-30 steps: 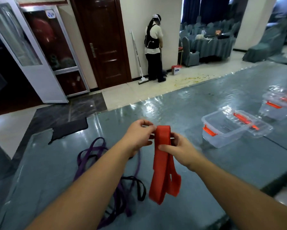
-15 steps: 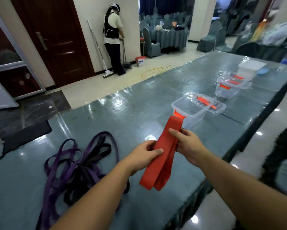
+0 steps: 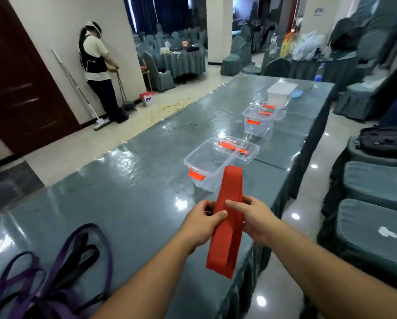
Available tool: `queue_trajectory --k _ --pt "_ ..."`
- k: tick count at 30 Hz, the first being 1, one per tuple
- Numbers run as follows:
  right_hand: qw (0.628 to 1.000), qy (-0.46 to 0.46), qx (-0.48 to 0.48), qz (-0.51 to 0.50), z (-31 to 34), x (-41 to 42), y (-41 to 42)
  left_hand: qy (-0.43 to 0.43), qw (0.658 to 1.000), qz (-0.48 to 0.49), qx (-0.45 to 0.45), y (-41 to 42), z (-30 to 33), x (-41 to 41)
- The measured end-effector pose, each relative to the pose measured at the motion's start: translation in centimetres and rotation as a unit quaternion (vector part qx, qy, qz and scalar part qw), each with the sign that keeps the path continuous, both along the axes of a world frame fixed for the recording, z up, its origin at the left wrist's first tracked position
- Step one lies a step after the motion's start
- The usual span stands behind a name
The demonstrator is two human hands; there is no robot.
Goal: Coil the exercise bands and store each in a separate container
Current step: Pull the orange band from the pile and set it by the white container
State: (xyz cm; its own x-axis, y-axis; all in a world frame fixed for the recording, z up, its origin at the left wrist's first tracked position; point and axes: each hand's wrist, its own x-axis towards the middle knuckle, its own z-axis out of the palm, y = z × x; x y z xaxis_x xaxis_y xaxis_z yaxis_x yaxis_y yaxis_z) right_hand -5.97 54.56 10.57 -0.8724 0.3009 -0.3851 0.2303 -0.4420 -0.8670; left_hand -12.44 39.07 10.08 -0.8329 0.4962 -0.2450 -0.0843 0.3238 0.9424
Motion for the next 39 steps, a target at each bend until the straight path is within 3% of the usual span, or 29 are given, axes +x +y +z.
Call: queue_trajectory --k 6,10,13,17,21,28,34,39 --pt "0.997 -0.026 0.070 -0.030 -1.0 0.6 10.9 0.015 0.995 -0.079 -0.059 11.1 0.4 -1.0" --pt "0.976 -0.075 0.202 -0.044 -2.4 2.3 19.2 0.083 0.976 -0.122 -0.159 18.5 0.4 -1.4" --pt "0.945 -0.130 0.298 -0.039 -3.4 4.1 25.5 0.127 0.951 -0.170 -0.226 23.4 0.1 -1.7" --pt "0.874 -0.222 0.433 0.004 -4.0 6.5 32.1 0.183 0.902 -0.244 -0.304 29.3 -0.9 -2.0" --pt "0.818 -0.296 0.492 0.031 -4.1 8.3 36.9 0.235 0.851 -0.309 -0.353 34.7 -1.7 -2.7" --pt "0.746 -0.383 0.541 0.067 -3.8 8.2 44.6 0.299 0.794 -0.374 -0.376 44.5 -3.5 -6.1" --pt "0.672 -0.454 0.576 0.102 -2.1 4.2 51.4 0.338 0.783 -0.392 -0.345 52.9 -3.3 -12.4" --pt "0.638 -0.463 0.602 0.128 -1.2 0.5 55.2 0.342 0.783 -0.399 -0.331 58.0 -2.7 -16.9"
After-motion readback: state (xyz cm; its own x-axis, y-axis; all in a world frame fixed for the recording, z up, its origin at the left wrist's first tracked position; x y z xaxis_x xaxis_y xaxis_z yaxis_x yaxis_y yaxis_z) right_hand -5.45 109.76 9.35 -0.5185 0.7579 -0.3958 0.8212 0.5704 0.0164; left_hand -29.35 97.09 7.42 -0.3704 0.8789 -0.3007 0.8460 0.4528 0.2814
